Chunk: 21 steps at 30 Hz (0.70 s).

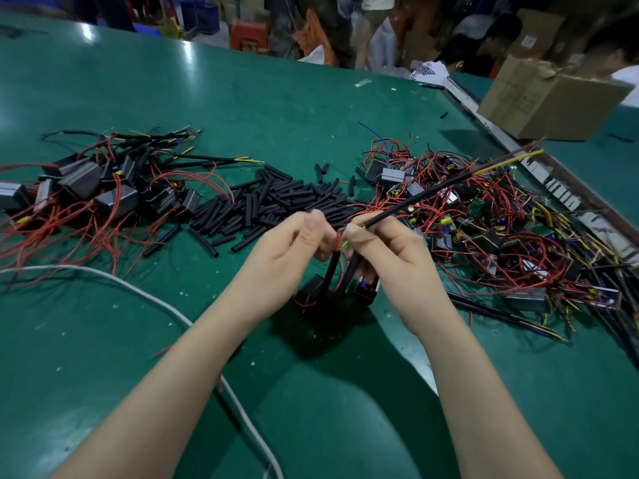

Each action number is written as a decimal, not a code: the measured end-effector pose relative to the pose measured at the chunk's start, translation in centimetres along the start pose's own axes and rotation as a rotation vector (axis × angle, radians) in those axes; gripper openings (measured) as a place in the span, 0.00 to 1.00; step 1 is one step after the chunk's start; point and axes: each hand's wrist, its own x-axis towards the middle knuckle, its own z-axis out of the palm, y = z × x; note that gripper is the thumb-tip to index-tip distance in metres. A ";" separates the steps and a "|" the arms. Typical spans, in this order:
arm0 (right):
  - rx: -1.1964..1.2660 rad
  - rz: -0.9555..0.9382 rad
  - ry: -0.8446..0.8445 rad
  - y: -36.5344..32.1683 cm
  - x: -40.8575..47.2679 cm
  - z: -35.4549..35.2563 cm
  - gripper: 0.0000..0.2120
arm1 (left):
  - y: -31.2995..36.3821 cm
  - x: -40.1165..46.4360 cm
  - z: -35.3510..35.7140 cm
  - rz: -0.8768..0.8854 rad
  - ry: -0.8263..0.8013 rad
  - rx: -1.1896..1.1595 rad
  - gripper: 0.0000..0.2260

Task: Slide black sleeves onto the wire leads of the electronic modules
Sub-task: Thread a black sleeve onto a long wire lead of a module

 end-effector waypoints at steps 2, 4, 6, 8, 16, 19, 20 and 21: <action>0.025 0.022 0.035 0.0 0.1 -0.1 0.10 | -0.2 0.1 -0.3 -0.088 -0.098 0.029 0.16; 0.075 0.077 0.059 0.1 0.2 -0.3 0.08 | -0.5 0.0 -0.4 -0.056 -0.233 0.120 0.13; 0.097 0.123 0.073 0.2 0.3 -0.3 0.09 | -0.5 -0.1 -0.4 -0.017 -0.275 0.119 0.09; 0.104 0.120 0.090 0.4 0.3 -0.4 0.13 | -0.5 0.0 -0.6 -0.034 -0.252 0.069 0.09; -0.057 0.012 0.085 0.6 0.2 -0.7 0.10 | -0.6 0.0 -0.5 -0.078 -0.192 -0.042 0.09; -0.143 -0.035 0.066 0.8 0.0 -0.7 0.04 | -1.0 0.1 -0.6 -0.052 -0.135 -0.046 0.10; -0.174 -0.047 0.055 0.8 -0.1 -0.7 0.04 | -1.1 0.1 -0.6 -0.041 -0.124 -0.034 0.10; -0.203 -0.053 0.039 0.8 -0.1 -0.7 0.04 | -1.2 0.1 -0.6 -0.030 -0.118 -0.008 0.10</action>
